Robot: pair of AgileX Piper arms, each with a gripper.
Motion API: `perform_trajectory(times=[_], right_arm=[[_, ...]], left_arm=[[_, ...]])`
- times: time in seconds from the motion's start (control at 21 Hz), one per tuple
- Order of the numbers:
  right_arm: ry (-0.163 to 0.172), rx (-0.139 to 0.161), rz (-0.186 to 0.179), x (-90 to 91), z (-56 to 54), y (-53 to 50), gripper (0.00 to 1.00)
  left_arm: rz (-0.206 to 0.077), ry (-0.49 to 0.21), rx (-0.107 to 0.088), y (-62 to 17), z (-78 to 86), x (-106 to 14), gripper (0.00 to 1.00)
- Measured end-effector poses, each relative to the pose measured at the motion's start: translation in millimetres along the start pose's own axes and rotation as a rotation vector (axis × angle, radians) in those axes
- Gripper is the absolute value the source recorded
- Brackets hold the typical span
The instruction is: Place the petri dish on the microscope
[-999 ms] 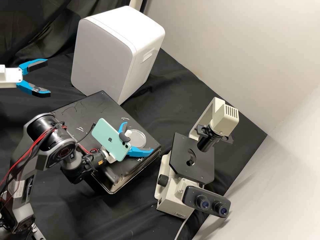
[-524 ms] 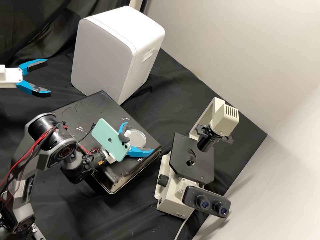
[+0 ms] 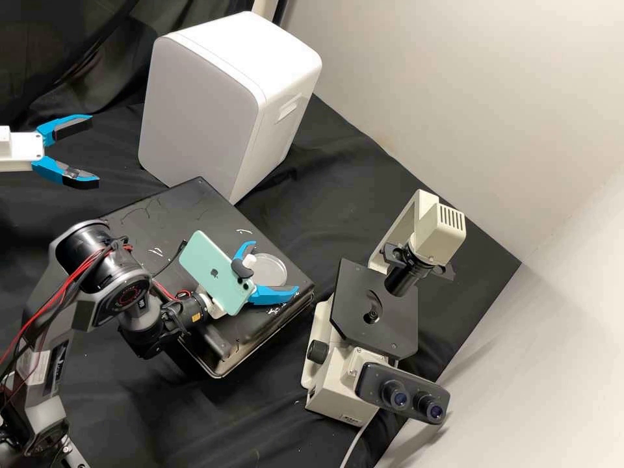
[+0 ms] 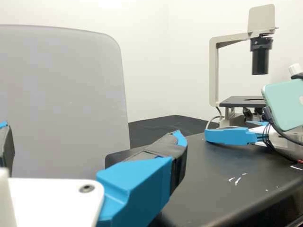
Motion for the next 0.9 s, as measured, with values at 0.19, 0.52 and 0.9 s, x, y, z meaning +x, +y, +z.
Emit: perform_trajectory(times=[0.19,0.52,0.9], right_arm=[[-0.003,0.007,0.003,0.0,1.1,1.1,0.00],[-0.002,0.025,-0.004,2.6,1.5,2.6,0.00],[-0.003,0.046,-0.002,2.6,2.6,3.7,0.00]], left_arm=[[0.000,0.000,0.000,0.0,0.0,0.0,1.00],[0.000,0.000,0.000,0.0,0.0,0.0,1.00],[0.005,0.024,0.007,0.9,-4.6,0.5,1.00]])
